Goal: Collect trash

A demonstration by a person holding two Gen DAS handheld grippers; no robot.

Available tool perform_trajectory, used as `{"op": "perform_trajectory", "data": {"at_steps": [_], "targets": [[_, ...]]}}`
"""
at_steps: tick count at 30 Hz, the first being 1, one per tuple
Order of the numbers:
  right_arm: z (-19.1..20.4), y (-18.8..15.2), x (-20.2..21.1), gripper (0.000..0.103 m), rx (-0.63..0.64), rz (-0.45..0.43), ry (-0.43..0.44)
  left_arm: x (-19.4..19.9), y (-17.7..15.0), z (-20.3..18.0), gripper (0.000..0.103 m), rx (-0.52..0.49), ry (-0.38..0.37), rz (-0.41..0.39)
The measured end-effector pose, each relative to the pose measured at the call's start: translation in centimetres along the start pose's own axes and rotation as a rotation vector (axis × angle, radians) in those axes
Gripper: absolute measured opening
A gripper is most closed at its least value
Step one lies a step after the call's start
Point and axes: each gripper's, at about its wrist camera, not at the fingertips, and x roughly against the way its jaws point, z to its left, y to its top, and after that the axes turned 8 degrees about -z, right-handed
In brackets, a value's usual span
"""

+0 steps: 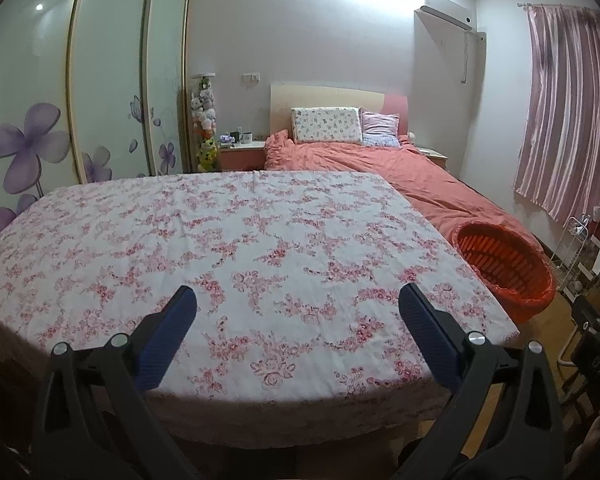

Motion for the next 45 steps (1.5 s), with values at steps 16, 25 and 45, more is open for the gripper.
{"op": "perform_trajectory", "data": {"at_steps": [16, 25, 45], "targets": [[0.3, 0.2, 0.8, 0.101, 0.002, -0.012, 0.013, 1.5, 1.0, -0.8, 0.099, -0.047, 0.017, -0.053], [0.2, 0.3, 1.0, 0.101, -0.001, -0.014, 0.008, 1.8, 1.1, -1.3, 0.099, -0.07, 0.024, -0.062], [0.0, 0.5, 1.1, 0.101, -0.002, -0.019, 0.004, 2.3, 1.4, -1.2, 0.099, -0.071, 0.046, -0.074]]}}
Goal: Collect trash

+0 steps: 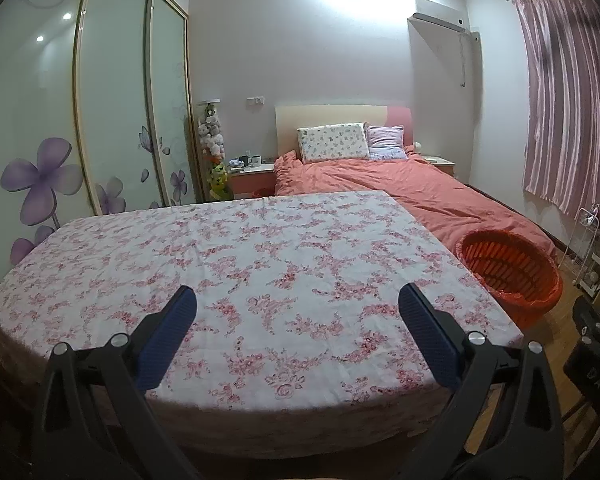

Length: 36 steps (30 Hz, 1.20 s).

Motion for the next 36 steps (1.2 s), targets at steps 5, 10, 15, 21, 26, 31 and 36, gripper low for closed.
{"op": "perform_trajectory", "data": {"at_steps": [5, 10, 15, 21, 26, 31, 36], "targets": [[-0.23, 0.32, 0.38, 0.101, -0.004, -0.004, -0.005, 0.12, -0.01, -0.02, 0.099, -0.001, 0.0, -0.002], [-0.29, 0.41, 0.4, 0.101, -0.004, -0.005, -0.004, 0.14, -0.03, -0.03, 0.099, -0.001, -0.001, -0.002], [-0.2, 0.31, 0.44, 0.101, -0.004, -0.005, -0.004, 0.16, -0.03, -0.03, 0.099, 0.001, 0.001, 0.0], [-0.26, 0.36, 0.43, 0.101, -0.006, -0.005, -0.004, 0.27, -0.1, 0.03, 0.099, 0.004, 0.003, 0.003], [-0.24, 0.3, 0.44, 0.101, -0.005, -0.005, -0.004, 0.29, -0.12, 0.02, 0.099, 0.004, 0.0, 0.005], [-0.24, 0.28, 0.45, 0.101, -0.006, -0.004, -0.004, 0.19, -0.13, -0.05, 0.099, 0.007, -0.001, 0.01], [-0.25, 0.27, 0.46, 0.101, -0.006, -0.005, -0.004, 0.18, -0.11, -0.04, 0.099, 0.006, -0.001, 0.009]]}}
